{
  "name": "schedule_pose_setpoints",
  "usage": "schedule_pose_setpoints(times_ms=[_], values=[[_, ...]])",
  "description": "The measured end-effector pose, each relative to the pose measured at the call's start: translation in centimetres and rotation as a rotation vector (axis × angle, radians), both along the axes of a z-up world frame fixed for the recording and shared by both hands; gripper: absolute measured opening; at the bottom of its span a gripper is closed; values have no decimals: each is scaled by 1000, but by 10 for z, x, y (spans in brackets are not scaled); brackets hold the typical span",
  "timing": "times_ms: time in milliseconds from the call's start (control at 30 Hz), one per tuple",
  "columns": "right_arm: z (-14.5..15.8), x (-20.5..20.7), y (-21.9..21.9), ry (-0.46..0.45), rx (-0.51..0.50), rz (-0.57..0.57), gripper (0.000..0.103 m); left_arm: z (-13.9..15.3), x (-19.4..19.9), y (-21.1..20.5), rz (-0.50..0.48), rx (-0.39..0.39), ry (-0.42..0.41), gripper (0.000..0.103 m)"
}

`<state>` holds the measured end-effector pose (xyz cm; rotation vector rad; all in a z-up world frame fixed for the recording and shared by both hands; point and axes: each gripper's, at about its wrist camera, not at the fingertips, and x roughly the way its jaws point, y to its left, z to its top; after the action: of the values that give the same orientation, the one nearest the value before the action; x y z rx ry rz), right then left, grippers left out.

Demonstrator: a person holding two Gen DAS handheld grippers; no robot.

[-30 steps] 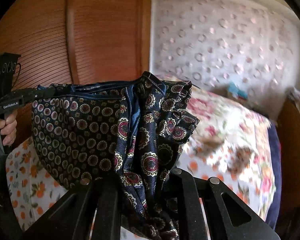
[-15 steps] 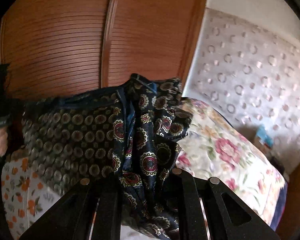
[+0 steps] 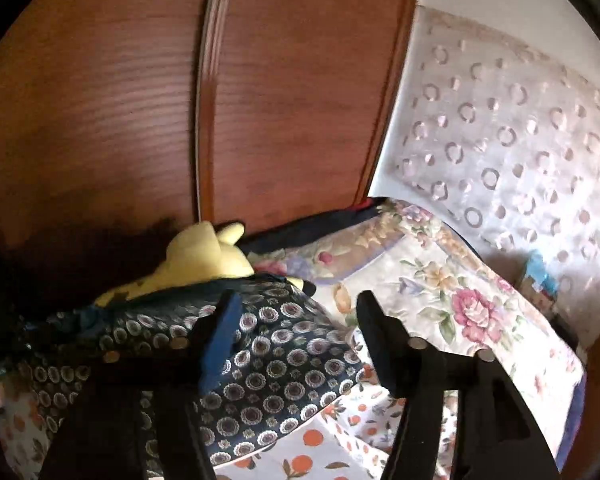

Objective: Fold small clothes
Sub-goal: 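Carry the shirt bundle with both grippers toward the yellow cloth by the wardrobe, then lower the shirt bundle onto the stack and open both grippers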

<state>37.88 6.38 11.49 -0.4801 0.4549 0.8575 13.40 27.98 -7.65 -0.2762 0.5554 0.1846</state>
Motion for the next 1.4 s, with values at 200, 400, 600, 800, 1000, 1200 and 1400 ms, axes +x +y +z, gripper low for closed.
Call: schedule_pose_setpoints(times_ms=[200,400,600,800,1000,1200,1400], values=[[-55,8,12,139,-25,61,64,4,-3,-1,13,46,0,19],[-118,37,37,227,-60,21,60,19,-15,3,25,80,-42,68],[-128,40,40,177,-21,-19,60,28,-22,-2,15,105,-48,83],[-117,-35,5,174,53,-61,60,36,-28,-18,4,148,-52,83],[-111,-76,-33,160,106,-96,60,45,-40,-36,-30,167,-69,83],[-106,-121,-68,145,137,-139,61,51,-50,-61,-74,183,-73,83],[-98,-167,-104,131,166,-189,75,50,-59,-88,-125,189,-68,83]])
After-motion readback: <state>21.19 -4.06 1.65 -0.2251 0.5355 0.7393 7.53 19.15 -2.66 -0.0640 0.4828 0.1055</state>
